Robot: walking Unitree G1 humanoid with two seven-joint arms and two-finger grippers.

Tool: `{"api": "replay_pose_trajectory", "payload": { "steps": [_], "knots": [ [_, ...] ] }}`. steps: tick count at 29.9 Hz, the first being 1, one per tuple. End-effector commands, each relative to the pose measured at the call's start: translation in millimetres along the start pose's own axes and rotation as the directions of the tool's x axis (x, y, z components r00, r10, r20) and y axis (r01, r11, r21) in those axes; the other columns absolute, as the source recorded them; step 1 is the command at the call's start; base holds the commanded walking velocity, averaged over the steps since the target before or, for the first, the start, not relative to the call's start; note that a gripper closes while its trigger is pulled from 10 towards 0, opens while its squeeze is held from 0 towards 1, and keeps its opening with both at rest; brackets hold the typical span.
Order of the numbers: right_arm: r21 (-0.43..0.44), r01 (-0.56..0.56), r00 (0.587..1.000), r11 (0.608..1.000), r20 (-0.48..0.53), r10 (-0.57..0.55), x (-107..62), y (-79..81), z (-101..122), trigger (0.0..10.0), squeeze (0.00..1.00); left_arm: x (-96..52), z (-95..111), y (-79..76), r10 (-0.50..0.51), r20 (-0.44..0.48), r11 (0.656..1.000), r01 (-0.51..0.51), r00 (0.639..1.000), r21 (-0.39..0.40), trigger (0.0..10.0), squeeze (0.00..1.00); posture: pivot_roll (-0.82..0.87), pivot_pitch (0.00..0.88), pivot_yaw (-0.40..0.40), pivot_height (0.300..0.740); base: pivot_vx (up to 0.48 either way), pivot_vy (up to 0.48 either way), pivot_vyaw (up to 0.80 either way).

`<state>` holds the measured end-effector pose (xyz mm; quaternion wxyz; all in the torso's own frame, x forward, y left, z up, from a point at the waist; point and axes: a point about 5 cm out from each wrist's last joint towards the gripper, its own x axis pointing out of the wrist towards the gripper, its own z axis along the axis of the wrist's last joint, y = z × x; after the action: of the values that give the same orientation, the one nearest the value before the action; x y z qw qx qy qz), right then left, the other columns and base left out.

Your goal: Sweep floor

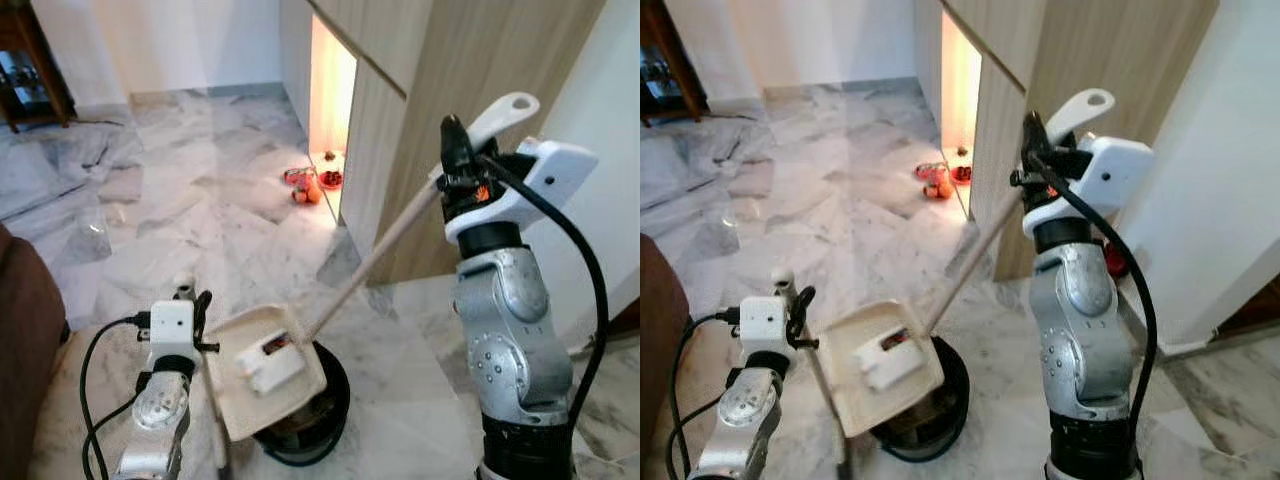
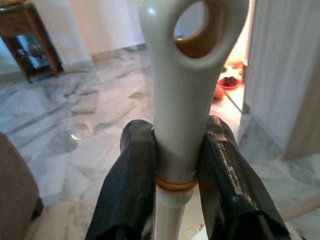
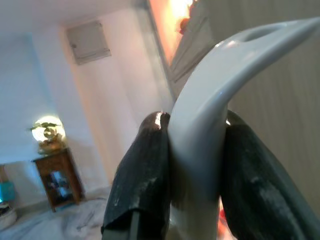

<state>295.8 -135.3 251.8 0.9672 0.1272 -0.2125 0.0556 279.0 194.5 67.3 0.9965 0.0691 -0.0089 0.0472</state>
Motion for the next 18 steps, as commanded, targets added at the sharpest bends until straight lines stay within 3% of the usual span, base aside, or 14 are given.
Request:
{"api": "replay_pose_trajectory", "payload": {
  "steps": [1, 9, 18],
  "knots": [
    [-0.015, -0.034, 0.994, 0.999, 0.099, 0.035, 2.1, 8.5, 18.6, 10.0, 0.00, 2.7, 10.7, 0.4, -0.003, 0.057, 1.000, 0.002, 0.998, 0.008, 10.0, 0.00, 0.12, 0.000, 0.018, 0.740, 0.000, 0.000, 0.00],
    [-0.067, -0.076, 0.985, 0.995, 0.152, 0.086, -1.1, 19.7, 23.6, 10.0, 0.00, 2.6, 10.4, 0.0, -0.006, 0.057, 1.000, 0.006, 0.998, 0.006, 10.0, 0.00, 0.12, 0.000, 0.018, 0.740, 0.000, 0.000, 0.00],
    [-0.144, -0.153, 0.961, 0.978, 0.210, 0.181, -9.7, 44.6, 26.0, 10.0, 0.00, 2.4, 10.6, -0.7, -0.008, 0.059, 1.000, 0.007, 0.998, 0.003, 10.0, 0.00, 0.12, 0.000, 0.016, 0.740, 0.000, 0.000, 0.00]
  ]
}}
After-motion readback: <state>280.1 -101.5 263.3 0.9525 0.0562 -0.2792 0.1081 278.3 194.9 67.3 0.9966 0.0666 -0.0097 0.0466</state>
